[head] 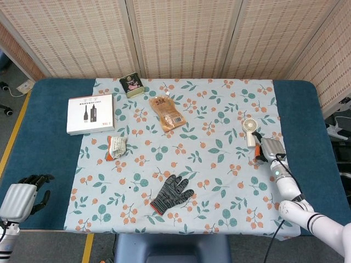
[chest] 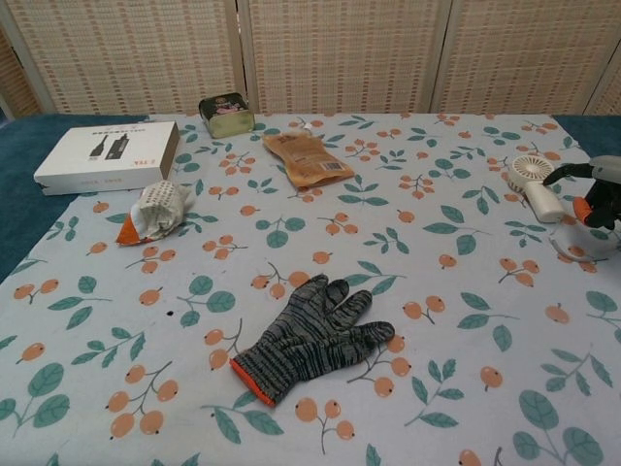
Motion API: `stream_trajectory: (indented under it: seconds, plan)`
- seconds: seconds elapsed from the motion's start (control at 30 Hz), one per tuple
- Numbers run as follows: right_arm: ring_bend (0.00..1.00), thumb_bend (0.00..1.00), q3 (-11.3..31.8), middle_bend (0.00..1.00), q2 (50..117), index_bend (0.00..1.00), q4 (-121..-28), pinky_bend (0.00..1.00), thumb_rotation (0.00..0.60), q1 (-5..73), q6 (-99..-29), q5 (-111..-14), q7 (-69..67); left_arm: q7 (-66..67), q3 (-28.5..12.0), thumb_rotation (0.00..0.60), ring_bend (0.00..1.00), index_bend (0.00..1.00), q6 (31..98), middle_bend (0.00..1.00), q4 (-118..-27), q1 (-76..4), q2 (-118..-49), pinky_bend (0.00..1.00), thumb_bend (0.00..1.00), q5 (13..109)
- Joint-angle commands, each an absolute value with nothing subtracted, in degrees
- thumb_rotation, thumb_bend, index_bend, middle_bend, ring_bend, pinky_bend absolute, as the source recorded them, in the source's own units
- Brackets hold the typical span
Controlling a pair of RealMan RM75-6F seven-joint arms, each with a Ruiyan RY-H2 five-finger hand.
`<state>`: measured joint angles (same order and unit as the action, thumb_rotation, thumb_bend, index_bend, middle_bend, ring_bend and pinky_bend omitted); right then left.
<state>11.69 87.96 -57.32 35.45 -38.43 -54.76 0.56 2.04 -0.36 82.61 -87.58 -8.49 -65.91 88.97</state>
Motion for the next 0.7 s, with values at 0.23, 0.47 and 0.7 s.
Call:
stream_trajectory:
  seconds: [0.23,0.47,0.7]
  plan:
    - [0.67,0.69,11.9,0.84,88.4,0.13,-56.3,0.73,0.6,35.4,-38.1,-55.0,0.1,2.0,-0.4,0.6,0.33,0.33,82.5,0.39,-87.5,-8.5,-65.9,0.46,0.49,88.9]
    - [0.67,0.69,12.2,0.84,88.3,0.13,-56.5,0.73,0.6,35.6,-38.2,-55.7,-0.4,2.0,-0.3,0.6,0.33,0.33,82.6,0.39,-87.4,-8.4,-66.1,0.46,0.49,88.9]
    - [0.67,0.69,12.3,0.84,88.2,0.13,-57.1,0.73,0.6,35.6,-38.3,-55.9,-0.4,2.1,-0.4,0.6,0.33,0.33,82.3,0.39,-87.6,-8.6,-65.9,0.46,0.49,88.8]
